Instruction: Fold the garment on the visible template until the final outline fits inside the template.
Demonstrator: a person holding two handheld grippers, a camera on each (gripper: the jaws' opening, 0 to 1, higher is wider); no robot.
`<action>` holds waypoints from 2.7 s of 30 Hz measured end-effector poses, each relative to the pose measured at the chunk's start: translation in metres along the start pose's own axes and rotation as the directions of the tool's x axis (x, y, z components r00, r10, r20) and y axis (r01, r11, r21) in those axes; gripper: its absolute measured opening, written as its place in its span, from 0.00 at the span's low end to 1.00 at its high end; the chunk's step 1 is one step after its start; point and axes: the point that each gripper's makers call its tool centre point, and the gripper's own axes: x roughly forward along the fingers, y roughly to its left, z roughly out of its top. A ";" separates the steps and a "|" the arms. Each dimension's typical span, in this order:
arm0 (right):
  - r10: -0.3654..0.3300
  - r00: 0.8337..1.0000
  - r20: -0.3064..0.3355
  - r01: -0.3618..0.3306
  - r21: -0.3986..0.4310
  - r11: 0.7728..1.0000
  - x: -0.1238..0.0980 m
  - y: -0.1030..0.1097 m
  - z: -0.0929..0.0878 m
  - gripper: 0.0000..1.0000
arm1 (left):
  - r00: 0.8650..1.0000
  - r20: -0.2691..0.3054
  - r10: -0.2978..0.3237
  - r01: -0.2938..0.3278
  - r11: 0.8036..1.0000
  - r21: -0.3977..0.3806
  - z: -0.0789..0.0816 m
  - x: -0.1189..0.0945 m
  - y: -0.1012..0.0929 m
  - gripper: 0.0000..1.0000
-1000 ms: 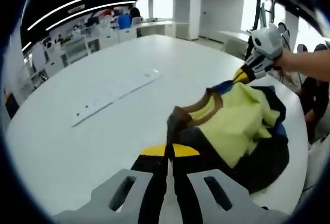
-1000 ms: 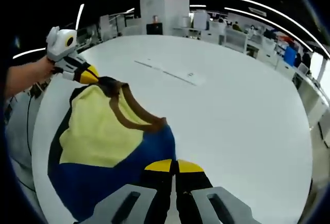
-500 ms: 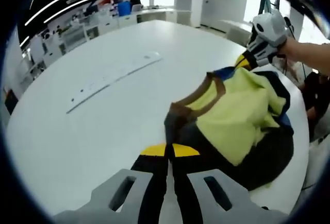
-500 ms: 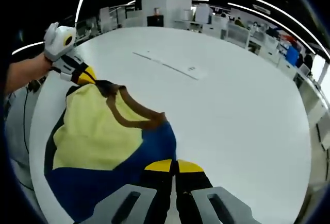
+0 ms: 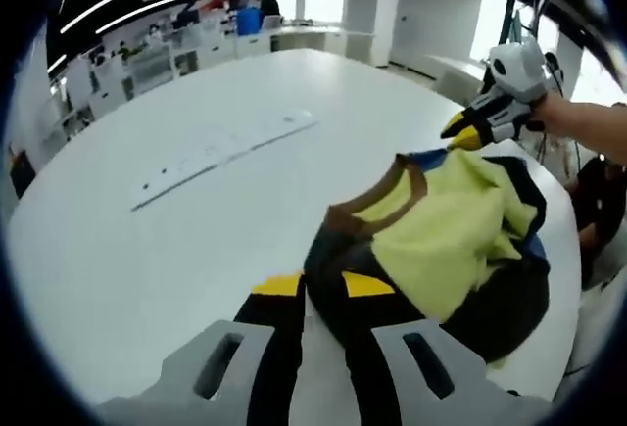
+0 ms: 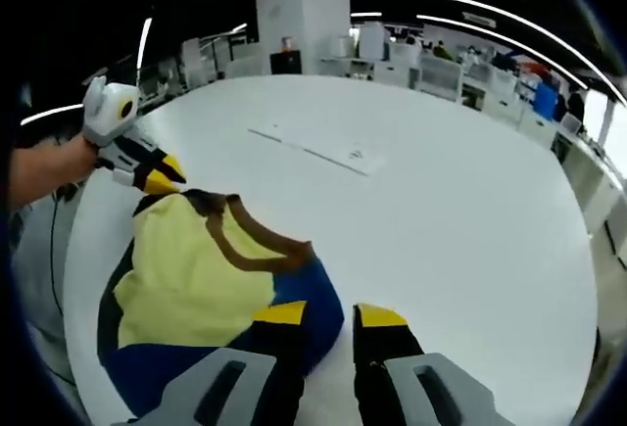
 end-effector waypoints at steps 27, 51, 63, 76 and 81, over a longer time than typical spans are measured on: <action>0.089 0.972 0.219 -0.101 0.046 0.994 -0.043 0.041 0.038 0.25 | 0.976 0.219 -0.018 0.035 0.997 -0.074 0.022 -0.047 -0.025 0.31; 0.129 0.961 0.246 -0.127 -0.023 0.992 -0.076 0.078 0.013 0.24 | 0.970 0.218 -0.108 0.110 0.994 0.001 0.007 -0.056 -0.085 0.26; 0.162 0.960 0.229 -0.159 -0.032 0.987 -0.085 0.099 -0.006 0.23 | 0.968 0.181 -0.174 0.170 0.985 0.038 -0.005 -0.048 -0.111 0.25; 0.194 0.961 0.197 -0.191 -0.031 0.981 -0.082 0.118 -0.029 0.22 | 0.962 0.147 -0.228 0.216 0.972 0.096 -0.006 -0.035 -0.139 0.24; 0.202 0.962 0.181 -0.199 -0.035 0.979 -0.080 0.124 -0.036 0.21 | 0.960 0.133 -0.247 0.230 0.965 0.126 -0.005 -0.029 -0.149 0.23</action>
